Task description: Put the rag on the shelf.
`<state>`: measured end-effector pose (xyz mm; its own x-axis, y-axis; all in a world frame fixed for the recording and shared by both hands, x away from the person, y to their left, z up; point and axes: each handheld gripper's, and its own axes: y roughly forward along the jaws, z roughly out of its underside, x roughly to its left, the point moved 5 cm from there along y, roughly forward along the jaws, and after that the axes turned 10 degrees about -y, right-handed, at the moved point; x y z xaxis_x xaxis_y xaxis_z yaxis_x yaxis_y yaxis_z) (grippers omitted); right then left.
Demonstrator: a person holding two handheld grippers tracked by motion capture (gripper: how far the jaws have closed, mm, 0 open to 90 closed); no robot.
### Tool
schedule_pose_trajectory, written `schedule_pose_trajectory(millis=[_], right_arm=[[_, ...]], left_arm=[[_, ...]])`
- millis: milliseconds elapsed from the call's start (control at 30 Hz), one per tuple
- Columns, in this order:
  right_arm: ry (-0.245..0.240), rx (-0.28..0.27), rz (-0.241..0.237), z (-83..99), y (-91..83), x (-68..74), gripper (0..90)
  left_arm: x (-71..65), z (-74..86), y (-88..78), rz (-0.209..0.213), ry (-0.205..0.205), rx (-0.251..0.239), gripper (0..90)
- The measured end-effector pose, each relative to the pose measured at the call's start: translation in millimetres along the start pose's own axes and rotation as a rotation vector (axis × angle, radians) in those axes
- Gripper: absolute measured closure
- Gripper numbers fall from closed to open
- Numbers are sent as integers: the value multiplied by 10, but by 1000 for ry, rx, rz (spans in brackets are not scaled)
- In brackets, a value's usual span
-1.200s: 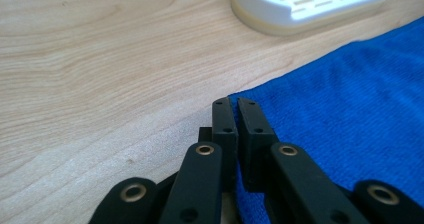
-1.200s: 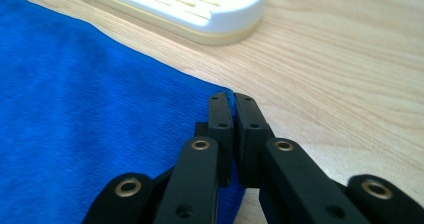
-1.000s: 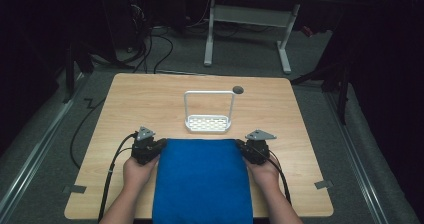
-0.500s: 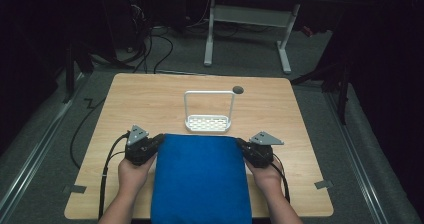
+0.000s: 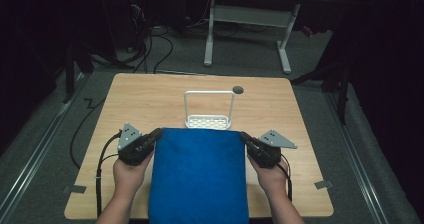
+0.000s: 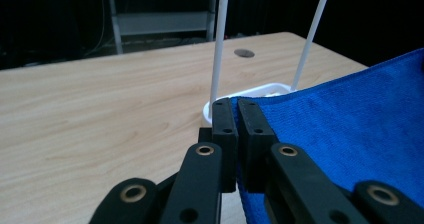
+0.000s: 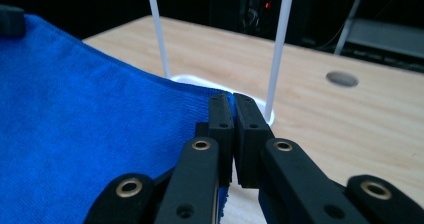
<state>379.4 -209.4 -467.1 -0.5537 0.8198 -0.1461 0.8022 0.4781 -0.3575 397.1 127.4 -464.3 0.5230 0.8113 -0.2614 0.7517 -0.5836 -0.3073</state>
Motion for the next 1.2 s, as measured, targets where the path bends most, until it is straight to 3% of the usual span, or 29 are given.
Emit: schedule_pose_trajectory(millis=[300, 633, 1033, 1200], right_arm=[[-10, -101, 35, -233, -227, -39, 885], [-31, -192, 53, -502, -408, -33, 885], [-78, -270, 75, -922, -467, -80, 885], [-82, -289, 80, -1071, -441, -147, 885]], left_arm=[[-179, -245, -227, 26, 42, -134, 878], [-354, -438, -330, 60, 95, -210, 879], [-393, -825, -341, 64, 131, -295, 879], [-329, -1013, -291, 57, 139, -312, 879]])
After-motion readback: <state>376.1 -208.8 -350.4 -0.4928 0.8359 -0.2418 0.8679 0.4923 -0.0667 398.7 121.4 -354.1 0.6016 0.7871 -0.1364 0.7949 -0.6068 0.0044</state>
